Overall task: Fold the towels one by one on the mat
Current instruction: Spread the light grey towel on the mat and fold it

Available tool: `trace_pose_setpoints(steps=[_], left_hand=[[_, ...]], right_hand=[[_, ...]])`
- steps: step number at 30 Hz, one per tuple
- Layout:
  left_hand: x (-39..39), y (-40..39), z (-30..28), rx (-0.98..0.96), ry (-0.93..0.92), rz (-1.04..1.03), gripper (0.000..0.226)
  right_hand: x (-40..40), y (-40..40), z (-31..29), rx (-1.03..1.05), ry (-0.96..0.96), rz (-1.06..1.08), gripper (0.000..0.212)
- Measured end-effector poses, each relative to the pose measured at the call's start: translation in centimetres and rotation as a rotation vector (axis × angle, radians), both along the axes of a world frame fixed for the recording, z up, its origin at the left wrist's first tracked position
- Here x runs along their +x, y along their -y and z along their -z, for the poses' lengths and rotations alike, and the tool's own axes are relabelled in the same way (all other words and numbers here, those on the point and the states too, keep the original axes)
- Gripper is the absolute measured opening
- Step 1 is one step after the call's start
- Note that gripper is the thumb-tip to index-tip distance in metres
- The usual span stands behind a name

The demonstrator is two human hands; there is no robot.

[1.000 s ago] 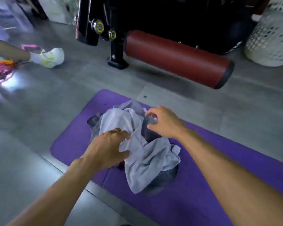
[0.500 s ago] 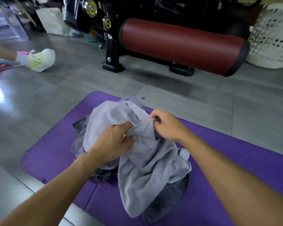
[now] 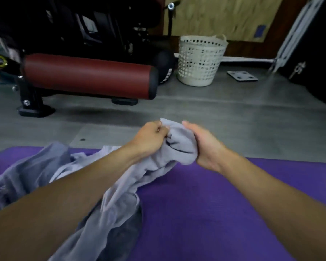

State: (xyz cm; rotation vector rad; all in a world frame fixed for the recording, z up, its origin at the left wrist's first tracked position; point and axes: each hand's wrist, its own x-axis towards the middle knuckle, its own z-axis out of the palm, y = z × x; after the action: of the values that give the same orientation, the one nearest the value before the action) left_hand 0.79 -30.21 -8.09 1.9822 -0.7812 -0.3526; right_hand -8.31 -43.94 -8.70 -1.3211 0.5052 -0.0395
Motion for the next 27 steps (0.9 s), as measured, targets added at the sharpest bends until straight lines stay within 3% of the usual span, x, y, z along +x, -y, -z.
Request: trace_pose_setpoints(steps=[2,5,10,14,16,20,21,22,24,25,27], left_hand=[[-2.5,4.1,-0.4,-0.03,-0.02,0.007,0.034],[-7.0,9.5,0.2,-0.087,-0.149,0.101,0.035],[-13.7,15.3,5.7,0.191,-0.015,0.365,0.019],[-20.3,19.2,13.4,0.305,0.02,0.337,0.013],[-23.5,21.1,17.0,0.305,0.05,0.316,0.008],[-27.5,24.1,21.6,0.305,0.037,0.302,0.01],[-28.0,24.9,22.1,0.309,0.039,0.29,0.011],[-28.4,25.6,22.4,0.308,0.06,0.272,0.011],[-29.1,27.0,23.1,0.287,0.12,0.247,0.013],[-29.3,27.6,23.4,0.276,0.145,0.248,0.013],[-29.6,28.1,24.5,0.261,0.181,0.254,0.014]], right_hand=[[-2.9,2.7,0.2,-0.235,-0.035,0.057,0.019],[-6.7,8.5,1.6,-0.432,-0.033,0.223,0.017],[-14.0,17.7,4.8,-0.454,-0.09,0.359,0.026],[-20.2,24.4,10.2,-0.707,-0.216,0.384,0.024],[-22.7,27.2,13.3,-0.677,-0.257,0.419,0.023],[-25.7,31.1,16.9,-0.354,-0.314,0.499,0.016],[-26.3,32.3,17.3,-0.363,-0.366,0.479,0.025],[-26.9,33.3,17.7,-0.493,-0.451,0.419,0.039],[-27.6,34.6,18.0,-0.971,-0.63,0.181,0.065],[-27.6,34.7,18.2,-1.204,-0.61,0.013,0.074],[-27.4,34.1,19.3,-1.477,-0.463,-0.398,0.08]])
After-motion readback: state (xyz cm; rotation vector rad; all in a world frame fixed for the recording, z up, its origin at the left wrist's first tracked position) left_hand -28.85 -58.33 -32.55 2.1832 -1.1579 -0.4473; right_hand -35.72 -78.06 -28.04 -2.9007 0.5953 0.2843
